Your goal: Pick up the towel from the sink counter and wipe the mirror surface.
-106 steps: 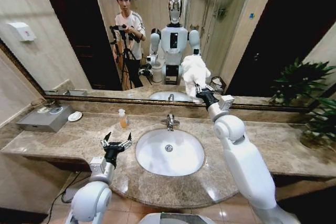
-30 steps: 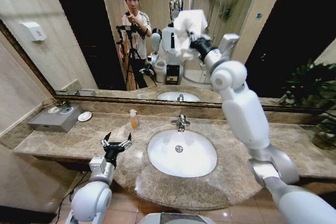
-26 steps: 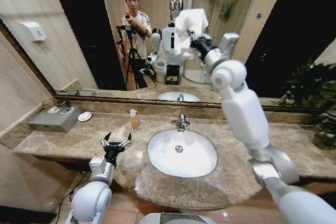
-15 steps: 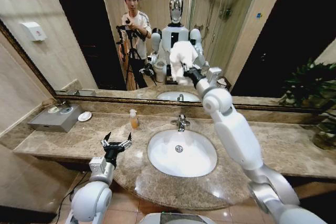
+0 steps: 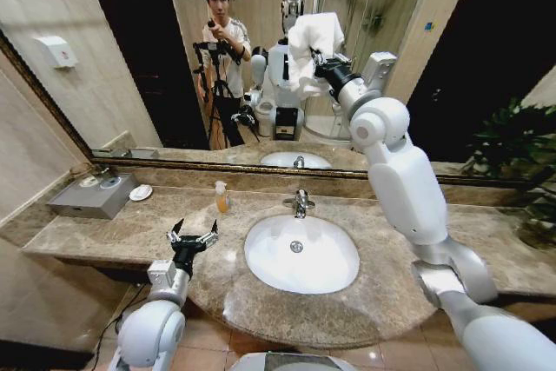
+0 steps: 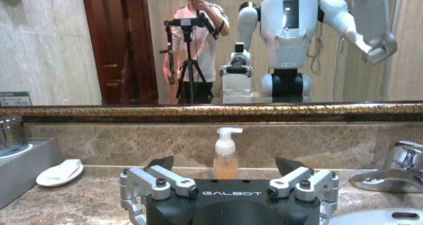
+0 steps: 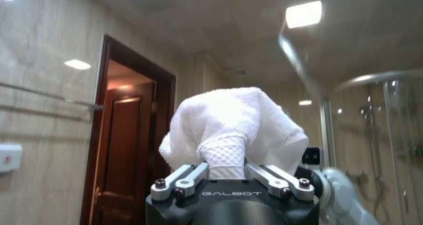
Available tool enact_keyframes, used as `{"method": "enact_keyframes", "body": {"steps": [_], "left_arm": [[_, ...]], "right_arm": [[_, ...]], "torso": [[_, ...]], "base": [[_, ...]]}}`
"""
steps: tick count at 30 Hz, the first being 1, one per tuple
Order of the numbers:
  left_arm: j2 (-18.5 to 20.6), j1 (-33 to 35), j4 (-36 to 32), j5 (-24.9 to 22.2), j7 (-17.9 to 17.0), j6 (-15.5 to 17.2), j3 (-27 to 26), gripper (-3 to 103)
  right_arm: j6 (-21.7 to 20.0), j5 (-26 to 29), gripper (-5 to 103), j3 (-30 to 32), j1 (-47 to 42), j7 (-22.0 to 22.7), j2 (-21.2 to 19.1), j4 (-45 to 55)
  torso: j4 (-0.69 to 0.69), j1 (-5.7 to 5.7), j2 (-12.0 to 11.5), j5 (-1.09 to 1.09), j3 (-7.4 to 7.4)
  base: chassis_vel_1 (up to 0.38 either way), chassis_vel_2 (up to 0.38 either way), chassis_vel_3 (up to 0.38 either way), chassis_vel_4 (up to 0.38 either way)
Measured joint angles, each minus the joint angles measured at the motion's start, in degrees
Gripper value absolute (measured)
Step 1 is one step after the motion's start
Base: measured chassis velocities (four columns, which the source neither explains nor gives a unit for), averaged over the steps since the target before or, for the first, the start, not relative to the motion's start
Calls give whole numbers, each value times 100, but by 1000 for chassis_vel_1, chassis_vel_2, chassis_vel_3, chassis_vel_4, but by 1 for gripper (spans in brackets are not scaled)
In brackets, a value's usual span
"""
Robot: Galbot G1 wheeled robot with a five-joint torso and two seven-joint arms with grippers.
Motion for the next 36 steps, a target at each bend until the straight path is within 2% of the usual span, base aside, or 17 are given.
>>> {"method": "enact_keyframes", "body": {"steps": [4, 8, 19, 21, 25, 31, 36], "left_arm": [[0, -1, 0, 0, 0, 0, -1, 100], [0, 0, 0, 0, 0, 0, 0, 100], [0, 0, 0, 0, 0, 0, 0, 100], [0, 0, 0, 0, 0, 0, 0, 100], [0, 0, 0, 0, 0, 0, 0, 100], [0, 0, 0, 0, -1, 0, 0, 100], [-1, 0, 0, 0, 0, 0, 0, 100]], "right_arm": [[52, -125, 10, 52, -836, -96, 65, 190], [69, -195, 10, 57, -997, -142, 29, 268], [-66, 278, 10, 6, 476, 88, -181, -40], [-76, 319, 10, -22, 522, 105, -204, -62], [-75, 280, 10, -67, 270, 101, -247, 84], [41, -52, 10, -54, -683, -59, -264, 302], [88, -120, 10, -32, -885, -91, -254, 319]], "torso": [[1, 0, -1, 1, 1], [-1, 0, 0, 1, 1], [1, 0, 0, -1, 0], [1, 0, 0, -1, 0], [0, 0, 0, 0, 0], [0, 0, 0, 1, 1], [0, 0, 0, 1, 1]], "base": [[0, 0, 0, 0], [0, 0, 0, 0], [0, 0, 0, 0], [0, 0, 0, 0], [0, 0, 0, 0], [0, 0, 0, 0], [0, 0, 0, 0]]}}
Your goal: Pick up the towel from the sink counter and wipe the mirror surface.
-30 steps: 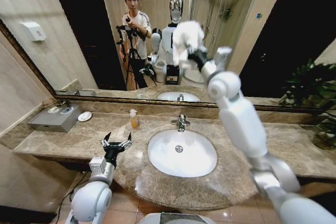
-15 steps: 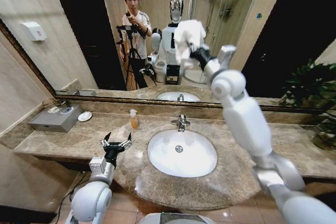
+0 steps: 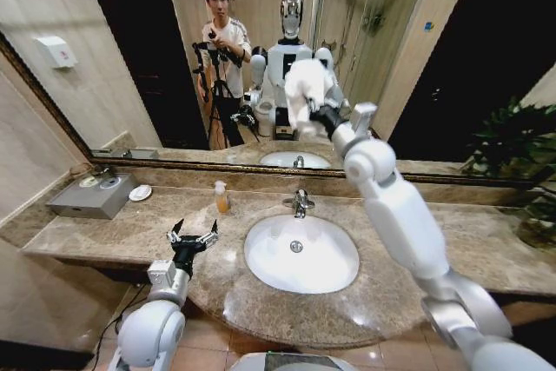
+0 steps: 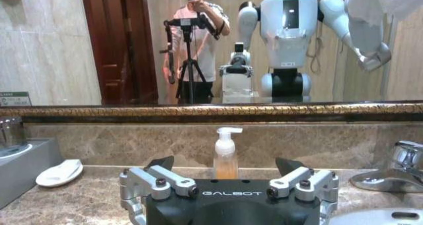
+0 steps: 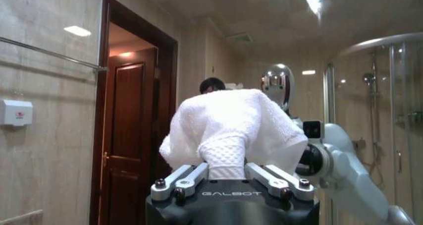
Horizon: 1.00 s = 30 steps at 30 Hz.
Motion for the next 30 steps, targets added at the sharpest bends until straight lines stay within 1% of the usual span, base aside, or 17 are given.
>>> {"method": "enact_keyframes", "body": {"steps": [2, 5, 6, 9, 12, 15, 19, 20, 21, 23, 24, 26, 27, 29, 30], "left_arm": [[1, 0, 0, 0, 0, 0, 0, 100], [0, 0, 0, 0, 0, 0, 0, 100], [0, 0, 0, 0, 0, 0, 0, 100], [1, 0, 0, 0, 0, 0, 0, 100], [1, 0, 0, 0, 0, 0, 0, 100], [1, 0, 0, 0, 0, 0, 0, 100], [0, 0, 0, 0, 0, 0, 1, 100], [1, 1, 0, 0, 1, 0, 0, 100], [1, 1, 0, 0, 1, 0, 0, 100], [1, 0, 0, 0, 0, 0, 0, 100], [1, 0, 0, 0, 0, 0, 0, 100], [1, 0, 0, 0, 0, 0, 0, 100], [1, 0, 0, 0, 0, 0, 0, 100], [0, 0, 0, 0, 0, 0, 0, 100], [0, 0, 0, 0, 0, 0, 0, 100]], "right_arm": [[-1, 33, 10, 4, 97, 16, -9, -18], [-12, 257, 10, 49, 560, 141, -65, -63], [-12, 257, 10, 49, 560, 141, -65, -63], [-52, 450, 10, 89, 1030, 232, -145, -90], [-69, 505, 10, 60, 1177, 261, -185, -98], [-69, 490, 10, -14, 1127, 260, -203, -100], [9, 260, 10, -14, 413, 158, -129, 2], [80, 158, 10, 28, 75, 88, -92, 55], [80, 158, 10, 28, 75, 88, -92, 55], [248, -106, 10, 92, -536, -46, -32, 240], [248, -106, 10, 92, -536, -46, -32, 240], [317, -339, 10, 122, -1047, -210, 27, 496], [317, -339, 10, 122, -1047, -210, 27, 496], [454, -624, 10, 24, -1367, -323, 121, 515], [454, -624, 10, 24, -1367, -323, 121, 515]], "torso": [[0, 0, 0, 1, 0], [2, 0, 0, -2, 0], [2, 0, 0, -2, 0], [1, 0, 0, -1, 0], [0, 0, 0, -2, -1], [2, 0, 0, -3, -1], [1, 1, 0, -1, 0], [1, 0, 0, -1, 0], [1, 0, 0, -1, 0], [-2, 1, 0, 2, 1], [-2, 1, 0, 2, 1], [-1, -1, 1, -1, -1], [-1, -1, 1, -1, -1], [0, -1, 0, -1, -1], [0, -1, 0, -1, -1]], "base": [[0, 0, 0, 0], [0, 0, 0, 0], [0, 0, 0, 0], [0, 0, 0, 0], [0, 0, 0, 0], [0, 0, 0, 0], [0, 0, 0, 0], [0, 0, 0, 0], [0, 0, 0, 0], [0, 0, 0, 0], [0, 0, 0, 0], [0, 0, 0, 0], [0, 0, 0, 0], [0, 0, 0, 0], [0, 0, 0, 0]]}}
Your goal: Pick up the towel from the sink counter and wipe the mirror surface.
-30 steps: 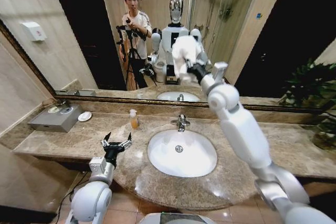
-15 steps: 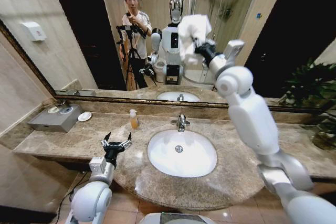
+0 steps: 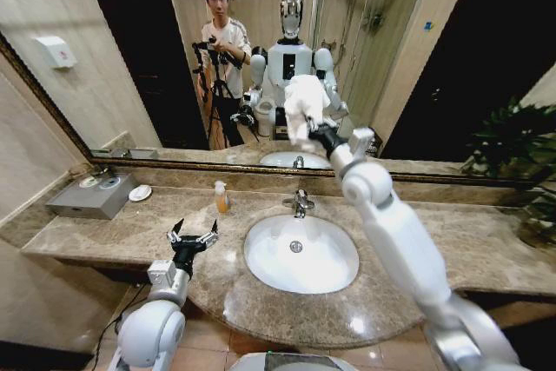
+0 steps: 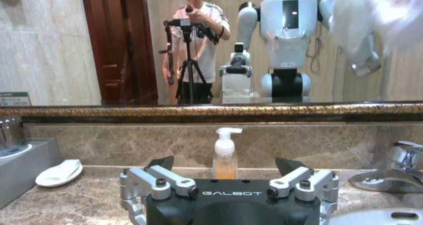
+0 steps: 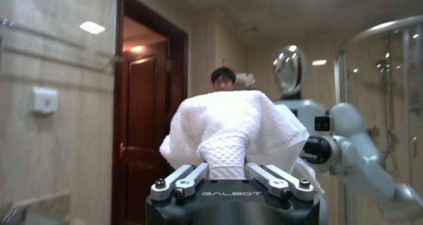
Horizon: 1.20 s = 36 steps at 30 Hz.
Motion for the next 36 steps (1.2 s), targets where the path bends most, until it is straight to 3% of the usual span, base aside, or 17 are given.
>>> {"method": "enact_keyframes", "body": {"steps": [6, 15, 19, 28, 36], "left_arm": [[0, 0, 0, 0, 0, 0, -1, 100], [0, 0, 0, 0, 0, 0, 0, 100], [0, 0, 0, 0, 0, 0, -1, 100], [0, 0, 0, 0, 0, 0, 0, 100], [0, 0, 0, 0, 0, 0, 0, 100]], "right_arm": [[226, -687, 10, -491, -404, -122, 648, -221], [499, -1126, 10, -857, 99, -58, 1672, -1279], [658, -1249, 10, -903, 294, 13, 1853, -1534], [575, -1105, 10, -577, 976, 79, 1885, -1681], [567, -1090, 10, -529, 710, -51, 1786, -1884]], "torso": [[2, 0, 0, -2, 0], [2, 2, 0, -3, 0], [2, 2, 0, -3, 1], [1, 2, 0, -1, 0], [0, 1, 0, 1, 0]], "base": [[0, 0, 0, 0], [0, 0, 0, 0], [0, 0, 0, 0], [0, 0, 0, 0], [0, 0, 0, 0]]}}
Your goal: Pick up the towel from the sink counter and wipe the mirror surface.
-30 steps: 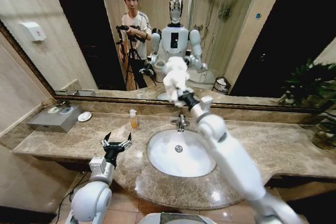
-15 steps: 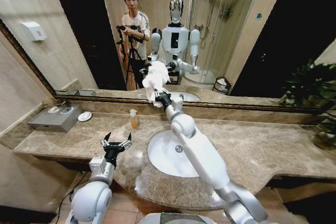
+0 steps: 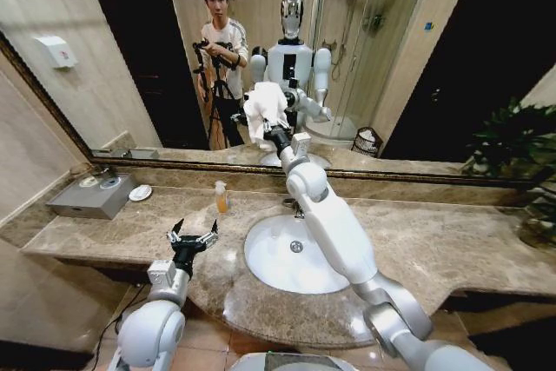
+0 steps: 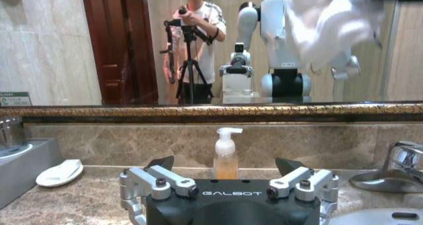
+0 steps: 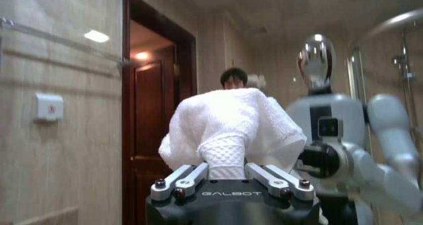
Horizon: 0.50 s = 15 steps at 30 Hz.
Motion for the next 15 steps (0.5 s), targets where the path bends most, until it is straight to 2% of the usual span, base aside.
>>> {"method": "enact_keyframes", "body": {"steps": [6, 8, 12, 15], "left_arm": [[0, 0, 0, 0, 0, 0, 0, 100], [0, 1, 0, 0, 0, 0, 0, 100], [0, 0, 0, 0, 0, 0, 0, 100], [0, 0, 0, 0, 0, 0, 0, 100]], "right_arm": [[137, -169, 10, 38, -309, -68, 45, -321], [152, -222, 10, 108, -441, 14, -68, -200], [147, -231, 10, 137, -359, 117, -184, 18], [101, -127, 10, 157, -72, 207, -339, 294]], "torso": [[4, -1, 0, 0, 0], [2, -1, 0, 0, 1], [-3, -1, 0, -1, 0], [1, 0, 0, -1, 0]], "base": [[0, 0, 0, 0], [0, 0, 0, 0], [0, 0, 0, 0], [0, 0, 0, 0]]}}
